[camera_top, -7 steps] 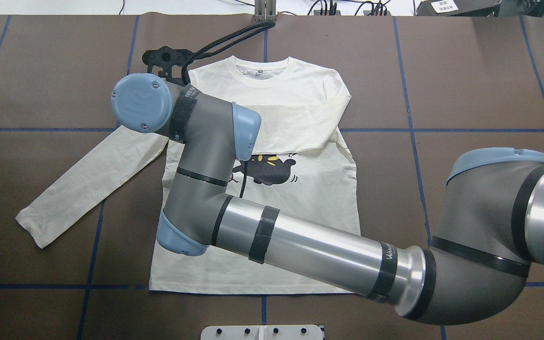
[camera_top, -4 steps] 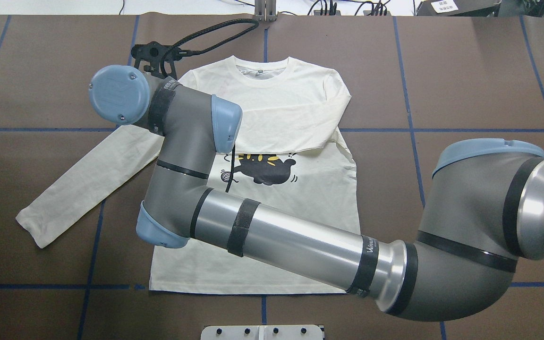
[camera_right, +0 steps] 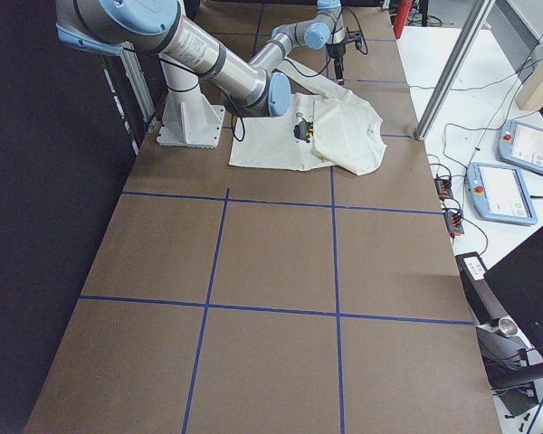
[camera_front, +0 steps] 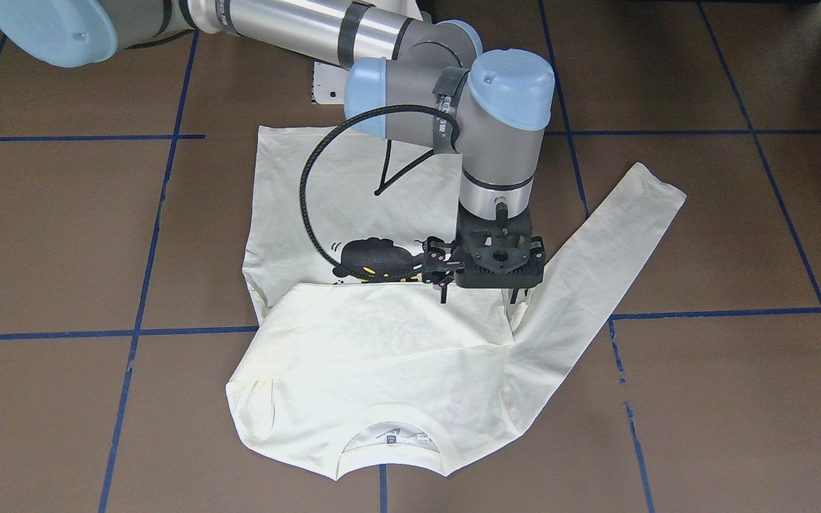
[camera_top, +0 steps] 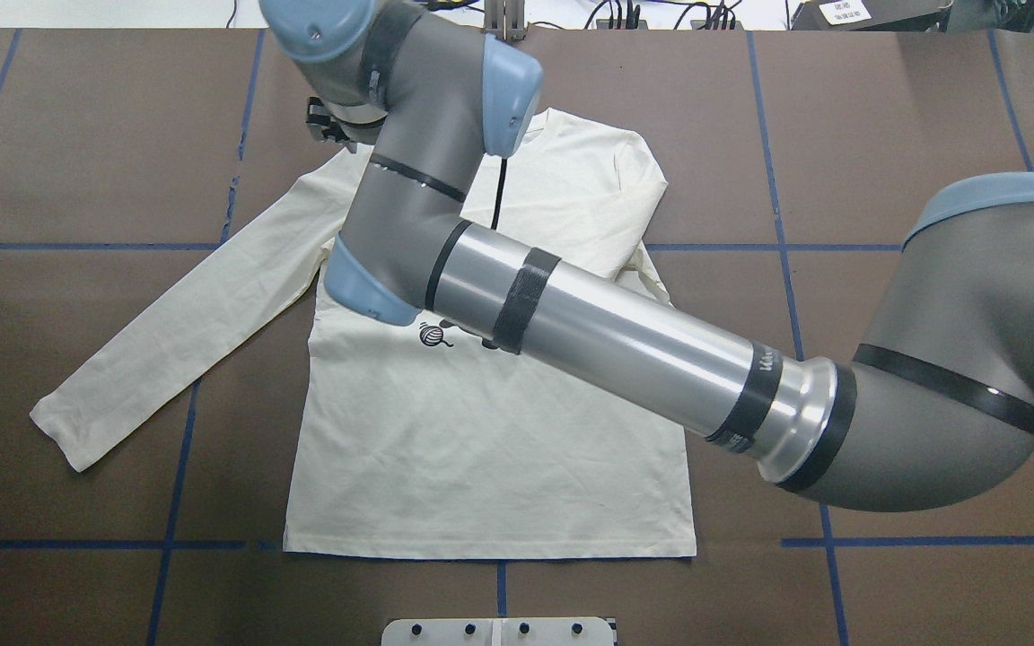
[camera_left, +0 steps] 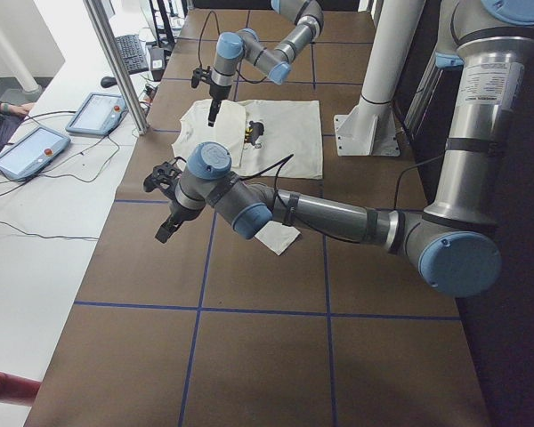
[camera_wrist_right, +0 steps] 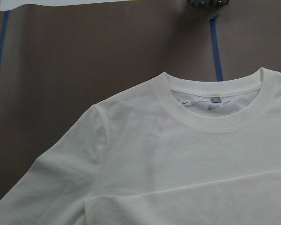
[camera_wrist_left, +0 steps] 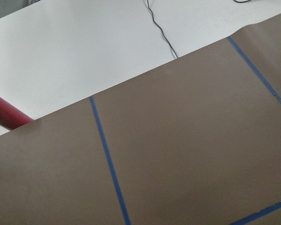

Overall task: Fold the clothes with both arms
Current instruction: 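Lift the sleeve with the right gripper and fold it across the shirt chest, then release the sleeve and withdraw the right gripper away from the shirt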

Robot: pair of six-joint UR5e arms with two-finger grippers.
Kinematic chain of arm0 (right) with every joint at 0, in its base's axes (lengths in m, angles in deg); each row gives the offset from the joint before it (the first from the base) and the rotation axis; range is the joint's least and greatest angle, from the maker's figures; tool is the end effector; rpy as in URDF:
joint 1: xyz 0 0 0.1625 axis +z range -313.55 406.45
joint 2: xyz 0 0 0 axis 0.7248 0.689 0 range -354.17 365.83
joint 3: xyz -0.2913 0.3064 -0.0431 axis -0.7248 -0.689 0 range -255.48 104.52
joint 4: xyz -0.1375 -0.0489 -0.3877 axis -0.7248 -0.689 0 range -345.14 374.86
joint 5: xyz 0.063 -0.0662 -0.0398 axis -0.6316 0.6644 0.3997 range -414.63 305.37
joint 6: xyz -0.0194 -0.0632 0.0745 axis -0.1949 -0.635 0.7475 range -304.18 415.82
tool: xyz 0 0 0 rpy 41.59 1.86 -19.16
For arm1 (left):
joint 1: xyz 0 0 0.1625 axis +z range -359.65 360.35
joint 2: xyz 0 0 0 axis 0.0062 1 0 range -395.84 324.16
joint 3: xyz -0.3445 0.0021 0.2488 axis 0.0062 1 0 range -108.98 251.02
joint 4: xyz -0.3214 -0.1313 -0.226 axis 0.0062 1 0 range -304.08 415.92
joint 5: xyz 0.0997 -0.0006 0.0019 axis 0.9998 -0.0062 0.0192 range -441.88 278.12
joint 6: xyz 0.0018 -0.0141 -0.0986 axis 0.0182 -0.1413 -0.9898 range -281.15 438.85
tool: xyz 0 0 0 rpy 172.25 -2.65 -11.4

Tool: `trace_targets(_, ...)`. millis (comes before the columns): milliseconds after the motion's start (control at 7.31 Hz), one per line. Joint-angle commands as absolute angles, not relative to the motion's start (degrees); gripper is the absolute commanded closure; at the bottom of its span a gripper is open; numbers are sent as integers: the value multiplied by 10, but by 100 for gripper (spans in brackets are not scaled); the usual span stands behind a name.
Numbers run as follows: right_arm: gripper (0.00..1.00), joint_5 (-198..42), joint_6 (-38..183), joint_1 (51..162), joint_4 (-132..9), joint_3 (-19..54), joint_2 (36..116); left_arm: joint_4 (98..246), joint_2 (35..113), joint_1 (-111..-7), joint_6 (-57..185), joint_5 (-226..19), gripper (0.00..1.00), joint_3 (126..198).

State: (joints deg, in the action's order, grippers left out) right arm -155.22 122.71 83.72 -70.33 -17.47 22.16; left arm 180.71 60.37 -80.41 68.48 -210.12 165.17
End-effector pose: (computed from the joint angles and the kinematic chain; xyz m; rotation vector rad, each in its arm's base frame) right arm -0.5990 -0.6005 0.0164 0.2561 -0.7877 0.1581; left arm 0.0188 -0.5618 0.4989 0.6391 0.7515 0.2445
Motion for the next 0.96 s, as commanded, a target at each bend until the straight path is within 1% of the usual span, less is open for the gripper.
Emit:
trace_targets(0,0,-1665,1100,914,-754,-51,334,1824,598,-735,605,-2100,0,1665)
trace_targets(274,0,-1723,982,979,-759,102,503,1825,578,-669,542,-2081,0,1694)
trace_targets(547,0,-1774,839,1051,-806,245,654,1830,528,-585,483,-2002,0,1751)
trace_targets(684,0,-1780,782,1079,-819,307,734,1834,502,-562,483,-2001,0,1767)
trace_targets(821,0,-1800,730,1100,-814,342,805,1857,478,-530,483,-1990,0,1768)
